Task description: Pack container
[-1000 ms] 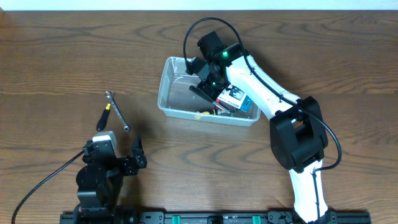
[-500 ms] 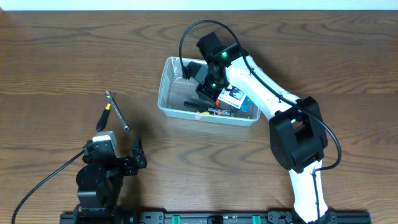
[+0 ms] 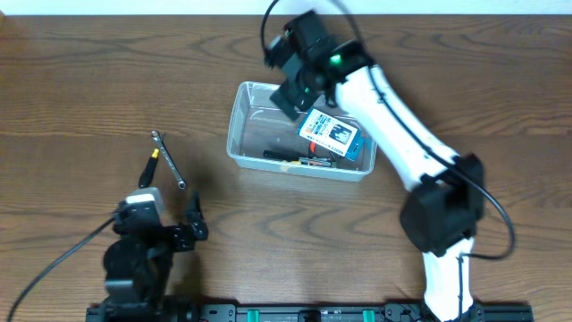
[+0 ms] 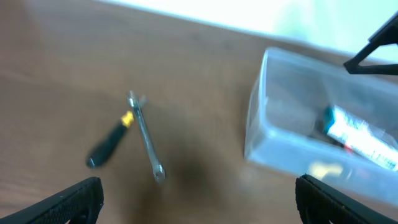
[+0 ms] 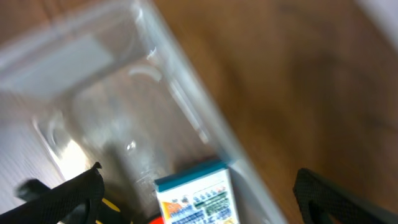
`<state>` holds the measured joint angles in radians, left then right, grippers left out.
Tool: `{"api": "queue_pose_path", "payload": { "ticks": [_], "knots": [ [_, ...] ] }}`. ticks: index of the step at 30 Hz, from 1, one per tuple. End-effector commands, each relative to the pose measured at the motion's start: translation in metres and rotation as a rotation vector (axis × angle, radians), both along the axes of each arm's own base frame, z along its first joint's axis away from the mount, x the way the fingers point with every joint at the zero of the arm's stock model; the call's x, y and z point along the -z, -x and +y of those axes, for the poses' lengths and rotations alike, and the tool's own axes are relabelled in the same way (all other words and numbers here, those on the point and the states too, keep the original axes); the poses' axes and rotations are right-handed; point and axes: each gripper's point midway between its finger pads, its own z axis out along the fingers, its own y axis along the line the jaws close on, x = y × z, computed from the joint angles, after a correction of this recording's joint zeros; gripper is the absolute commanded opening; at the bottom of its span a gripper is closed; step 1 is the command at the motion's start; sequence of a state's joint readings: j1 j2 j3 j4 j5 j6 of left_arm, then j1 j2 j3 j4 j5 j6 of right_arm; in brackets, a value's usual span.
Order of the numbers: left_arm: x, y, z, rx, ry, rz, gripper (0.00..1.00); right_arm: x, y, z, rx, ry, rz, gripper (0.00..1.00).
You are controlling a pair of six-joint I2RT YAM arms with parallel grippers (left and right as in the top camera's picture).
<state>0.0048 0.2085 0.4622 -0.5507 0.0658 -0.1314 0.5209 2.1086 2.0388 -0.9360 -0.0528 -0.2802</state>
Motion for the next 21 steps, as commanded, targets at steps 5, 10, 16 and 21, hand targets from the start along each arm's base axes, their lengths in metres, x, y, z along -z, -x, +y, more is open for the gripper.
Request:
{"api": "queue_pose_path", "payload": {
  "ticks": [5,10,16,21],
  "knots": [
    [-0.081,-0.001,0.022,-0.118,-0.052,0.088,0.98,-0.119,-0.015,-0.107,0.386,-0.208,-0.125,0.99],
    [-0.082,-0.013,0.027,-0.128,-0.091,0.406,0.98,-0.114,-0.003,-0.183,0.545,-0.158,-0.046,0.99],
    [-0.081,-0.034,0.027,-0.068,-0.163,0.647,0.98,-0.09,0.015,-0.243,0.677,-0.099,0.08,0.99],
    [-0.06,-0.057,0.027,-0.065,-0.162,0.731,0.98,-0.088,0.017,-0.267,0.73,-0.094,0.093,0.99]
  ]
}}
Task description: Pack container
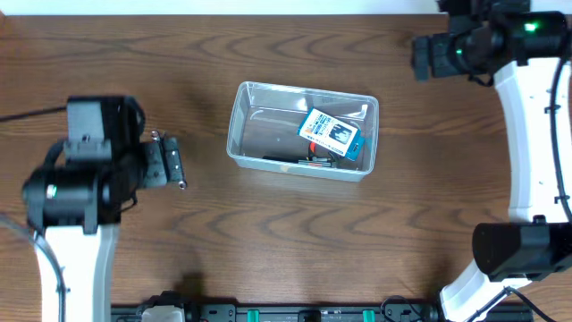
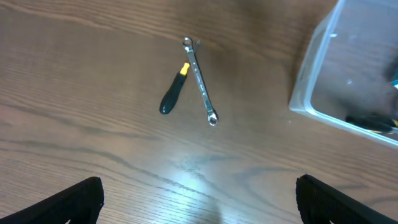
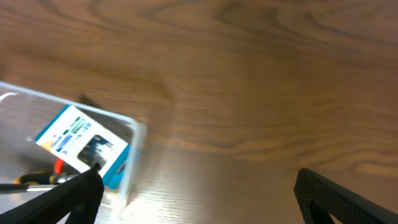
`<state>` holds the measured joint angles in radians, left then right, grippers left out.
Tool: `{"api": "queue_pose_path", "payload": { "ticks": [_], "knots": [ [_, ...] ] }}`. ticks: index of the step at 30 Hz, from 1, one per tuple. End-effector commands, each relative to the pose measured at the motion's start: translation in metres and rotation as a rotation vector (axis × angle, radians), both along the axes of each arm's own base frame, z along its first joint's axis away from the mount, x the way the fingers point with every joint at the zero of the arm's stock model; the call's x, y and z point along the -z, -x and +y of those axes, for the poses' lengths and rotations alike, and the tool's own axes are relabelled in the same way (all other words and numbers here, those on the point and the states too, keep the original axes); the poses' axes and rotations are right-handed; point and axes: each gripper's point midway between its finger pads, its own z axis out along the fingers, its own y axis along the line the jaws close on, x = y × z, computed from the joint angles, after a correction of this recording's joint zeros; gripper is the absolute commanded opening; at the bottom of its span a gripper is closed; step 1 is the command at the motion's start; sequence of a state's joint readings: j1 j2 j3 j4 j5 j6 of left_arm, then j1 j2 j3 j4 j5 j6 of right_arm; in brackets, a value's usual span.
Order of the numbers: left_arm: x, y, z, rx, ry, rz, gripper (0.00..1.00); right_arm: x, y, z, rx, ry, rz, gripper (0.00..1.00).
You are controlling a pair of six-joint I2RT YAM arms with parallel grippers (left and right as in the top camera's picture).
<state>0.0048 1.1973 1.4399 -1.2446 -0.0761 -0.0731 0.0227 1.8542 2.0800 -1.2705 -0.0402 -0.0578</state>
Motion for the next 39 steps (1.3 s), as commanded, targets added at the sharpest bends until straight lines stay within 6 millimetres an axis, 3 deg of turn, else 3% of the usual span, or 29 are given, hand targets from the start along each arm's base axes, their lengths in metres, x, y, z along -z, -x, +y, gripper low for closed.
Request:
{"api": "queue_pose_path", "payload": {
  "ticks": [1,14,23,31,39],
  "knots": [
    [0.009,-0.012,0.003,-0.003,-0.015,0.042,0.98,0.005,0.0,-0.012,0.041,-0.009,0.018,0.99],
    [0.083,-0.063,0.003,-0.313,0.105,0.193,0.98,0.008,-0.002,-0.014,0.028,0.001,0.022,0.99],
    [0.125,-0.088,-0.002,-0.327,0.134,0.259,0.98,0.009,0.001,-0.014,0.006,0.014,0.032,0.99],
    [0.15,-0.098,0.001,-0.37,0.194,0.277,0.98,0.009,0.001,-0.014,-0.001,0.018,0.035,0.99],
    [0.171,-0.091,0.009,-0.363,0.259,0.301,0.98,0.01,0.002,-0.014,0.0,0.017,0.036,0.99]
  ]
}}
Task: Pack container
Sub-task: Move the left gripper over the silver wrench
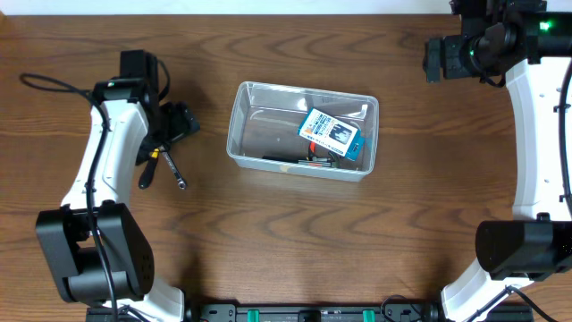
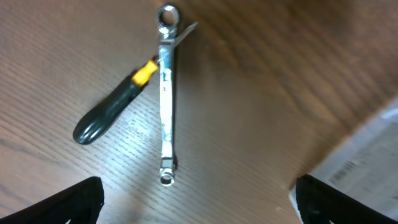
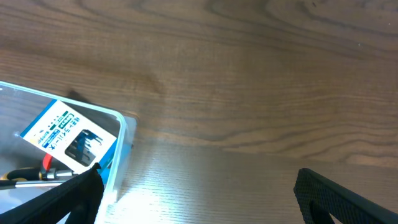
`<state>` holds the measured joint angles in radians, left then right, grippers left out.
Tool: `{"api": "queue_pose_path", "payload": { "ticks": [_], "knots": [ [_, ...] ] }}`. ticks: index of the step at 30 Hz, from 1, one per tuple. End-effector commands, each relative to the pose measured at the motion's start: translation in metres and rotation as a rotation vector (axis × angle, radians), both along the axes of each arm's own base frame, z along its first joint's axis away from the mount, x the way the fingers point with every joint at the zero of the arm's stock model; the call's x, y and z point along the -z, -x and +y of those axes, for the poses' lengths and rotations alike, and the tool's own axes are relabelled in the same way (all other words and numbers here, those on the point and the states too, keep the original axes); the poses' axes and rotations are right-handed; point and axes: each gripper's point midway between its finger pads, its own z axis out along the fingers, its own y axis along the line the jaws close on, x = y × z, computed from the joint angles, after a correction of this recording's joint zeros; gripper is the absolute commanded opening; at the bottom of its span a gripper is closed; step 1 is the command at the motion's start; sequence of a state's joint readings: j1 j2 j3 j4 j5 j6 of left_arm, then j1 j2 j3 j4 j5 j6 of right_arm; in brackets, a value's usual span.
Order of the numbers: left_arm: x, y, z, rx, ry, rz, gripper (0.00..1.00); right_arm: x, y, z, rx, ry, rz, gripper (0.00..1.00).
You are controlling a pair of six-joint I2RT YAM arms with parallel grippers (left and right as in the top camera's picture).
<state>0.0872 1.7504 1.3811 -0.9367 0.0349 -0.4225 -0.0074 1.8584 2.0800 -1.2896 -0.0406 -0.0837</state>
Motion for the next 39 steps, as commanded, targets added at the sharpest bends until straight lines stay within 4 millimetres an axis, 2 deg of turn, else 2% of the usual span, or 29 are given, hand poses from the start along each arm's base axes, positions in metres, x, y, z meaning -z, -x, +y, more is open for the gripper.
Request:
{"api": "queue_pose_path", "payload": {
  "ticks": [1,11,29,39],
  "knots": [
    [0.013,0.01,-0.002,0.012,0.037,0.036,0.99,0.006,-0.001,-0.001,-0.008,0.005,0.014,0.99],
    [0.039,0.019,-0.003,0.02,0.038,0.052,0.98,0.006,0.0,-0.001,-0.008,0.004,0.019,0.99],
    [0.088,0.014,-0.008,0.041,0.072,0.085,0.98,0.007,0.002,-0.001,-0.008,0.004,0.03,0.99],
    [0.089,0.0,0.005,0.011,0.065,0.027,0.98,0.009,0.006,-0.001,-0.018,0.01,0.048,0.99]
  ]
}}
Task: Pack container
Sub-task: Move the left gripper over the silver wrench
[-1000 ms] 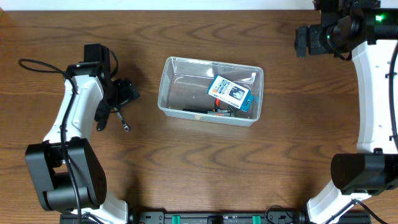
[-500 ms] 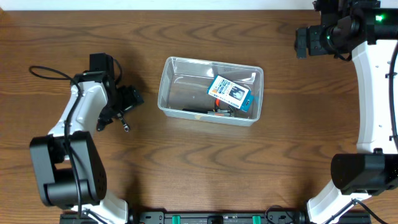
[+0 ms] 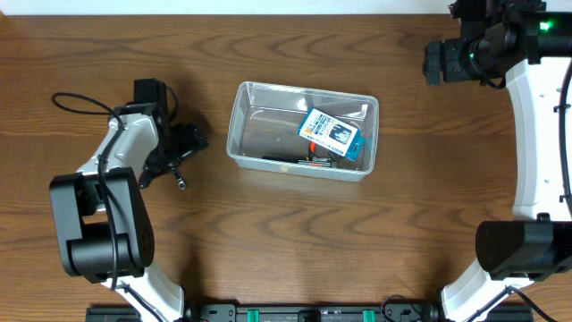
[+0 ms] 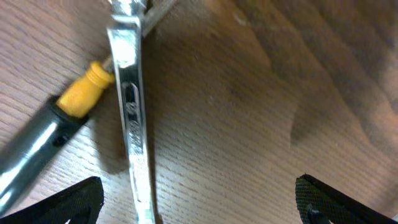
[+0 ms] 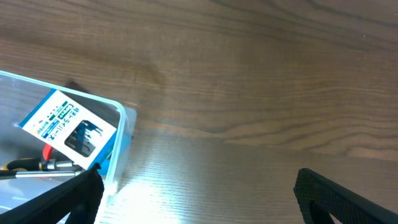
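Note:
A clear plastic container [image 3: 302,131] stands mid-table, holding a blue-and-white packet [image 3: 332,132] and some thin tools. Left of it lie a silver wrench [image 4: 132,130] and a screwdriver with a yellow collar [image 4: 86,88] and a dark handle, crossing at their far ends. My left gripper [image 4: 199,205] hangs open close above them, with the wrench between its fingers near the left one. My right gripper [image 5: 202,199] is open and empty over bare wood, right of the container's corner [image 5: 119,124]. It sits at the far right [image 3: 440,63].
The wooden table [image 3: 268,241] stretches around the container. A black cable [image 3: 80,100] loops from the left arm at the left side. The table's far edge runs just behind the right arm.
My left gripper has come down closer over the wrench and screwdriver, which now fill the left wrist view. The right gripper has hardly moved.
At first my right gripper hung open over the container and the left arm was low at the front edge. Then the right gripper stood at the far right and the left gripper above the tools. The left gripper has since closed in on them.

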`<state>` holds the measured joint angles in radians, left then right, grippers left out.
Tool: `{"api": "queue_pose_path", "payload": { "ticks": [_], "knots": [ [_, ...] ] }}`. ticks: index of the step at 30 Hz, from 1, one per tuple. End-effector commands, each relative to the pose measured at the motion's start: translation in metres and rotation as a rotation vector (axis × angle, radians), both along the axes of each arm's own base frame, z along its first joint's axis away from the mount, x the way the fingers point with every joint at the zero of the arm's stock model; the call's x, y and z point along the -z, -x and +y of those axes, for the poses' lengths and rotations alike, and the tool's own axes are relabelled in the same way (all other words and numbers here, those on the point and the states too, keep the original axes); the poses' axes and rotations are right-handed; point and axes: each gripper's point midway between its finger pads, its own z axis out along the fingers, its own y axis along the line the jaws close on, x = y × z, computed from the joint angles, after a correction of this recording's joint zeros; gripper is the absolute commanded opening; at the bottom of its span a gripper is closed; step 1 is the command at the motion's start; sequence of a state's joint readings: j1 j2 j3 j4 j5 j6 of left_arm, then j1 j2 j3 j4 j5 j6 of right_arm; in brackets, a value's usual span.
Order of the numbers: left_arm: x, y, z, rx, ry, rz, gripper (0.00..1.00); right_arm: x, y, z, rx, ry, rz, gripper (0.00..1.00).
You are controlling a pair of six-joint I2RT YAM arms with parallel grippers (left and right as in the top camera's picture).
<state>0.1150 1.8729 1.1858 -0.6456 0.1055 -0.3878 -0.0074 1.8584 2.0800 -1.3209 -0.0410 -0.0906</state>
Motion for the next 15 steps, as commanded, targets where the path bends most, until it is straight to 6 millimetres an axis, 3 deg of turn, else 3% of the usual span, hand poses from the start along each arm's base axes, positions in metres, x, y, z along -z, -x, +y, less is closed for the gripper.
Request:
{"api": "queue_pose_path", "payload": {
  "ticks": [1,15],
  "knots": [
    [0.004,0.002,0.009,-0.006,-0.002,0.005,0.98,0.006,-0.001,-0.001,-0.012,0.007,0.017,0.99],
    [0.015,-0.005,0.02,-0.021,-0.007,-0.01,0.99,0.006,-0.001,-0.001,-0.016,0.009,0.016,0.99]
  ]
}}
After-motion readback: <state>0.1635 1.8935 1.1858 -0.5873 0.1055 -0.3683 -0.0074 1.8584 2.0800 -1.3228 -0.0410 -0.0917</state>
